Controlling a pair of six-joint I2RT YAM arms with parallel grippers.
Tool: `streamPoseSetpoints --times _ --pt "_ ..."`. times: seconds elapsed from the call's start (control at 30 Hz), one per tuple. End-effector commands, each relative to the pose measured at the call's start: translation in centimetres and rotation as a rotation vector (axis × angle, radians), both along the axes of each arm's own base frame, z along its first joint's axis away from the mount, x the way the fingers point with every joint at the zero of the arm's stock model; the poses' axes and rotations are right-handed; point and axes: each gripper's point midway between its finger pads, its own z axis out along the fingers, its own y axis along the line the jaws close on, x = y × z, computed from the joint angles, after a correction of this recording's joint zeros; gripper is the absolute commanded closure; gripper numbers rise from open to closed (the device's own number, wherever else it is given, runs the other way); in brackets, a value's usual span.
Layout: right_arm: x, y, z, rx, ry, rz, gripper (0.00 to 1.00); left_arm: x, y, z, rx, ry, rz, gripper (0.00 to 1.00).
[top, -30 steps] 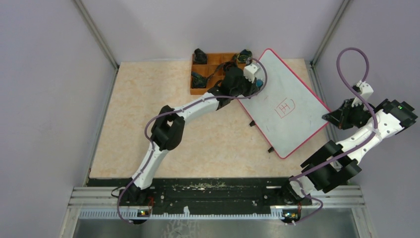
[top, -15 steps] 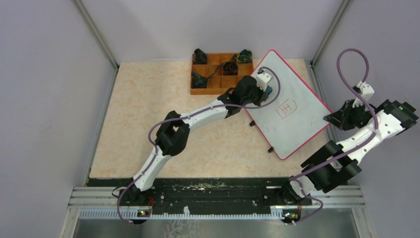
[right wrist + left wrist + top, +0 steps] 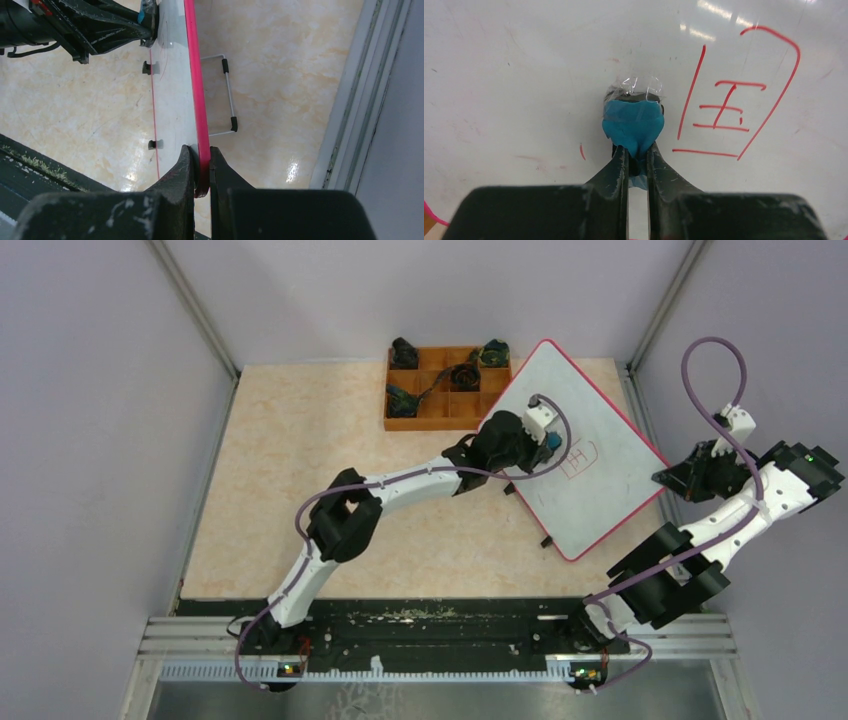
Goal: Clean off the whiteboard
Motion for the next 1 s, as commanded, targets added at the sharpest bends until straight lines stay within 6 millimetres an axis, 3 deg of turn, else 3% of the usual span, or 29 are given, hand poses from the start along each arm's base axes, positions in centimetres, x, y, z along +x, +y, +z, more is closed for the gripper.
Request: streamPoseSetpoints --times 0.0,0.13,0.27,0.47,0.67,0.97 --pt "-0.4 0.5 -1.8 -0.111 0.021 0.108 1.00 0.6 2.9 -5.0 0.082 0.107 -0.010 1.00" --pt "-0.4 0.5 -1.8 -0.109 0.021 0.107 1.00 3.6 5.7 -6.6 0.104 0.127 0.052 1.00" --pt "-0.4 0.5 -1.8 -0.109 0.021 0.107 1.00 6.0 7.3 -7.2 0.111 0.134 0.099 1.00" --pt "-0.4 0.5 -1.8 -0.112 0.023 0.107 1.00 7.6 7.1 -6.4 0.103 0.132 0.106 1.00" --pt "-0.4 0.5 -1.9 -0.108 0.023 0.107 1.00 3.7 3.3 -4.0 0.066 0.104 0.019 1.00" --pt "-0.3 0.3 -1.4 -0.123 0.019 0.101 1.00 -6.9 -4.2 -0.5 -0.007 0.081 -0.175 1.00"
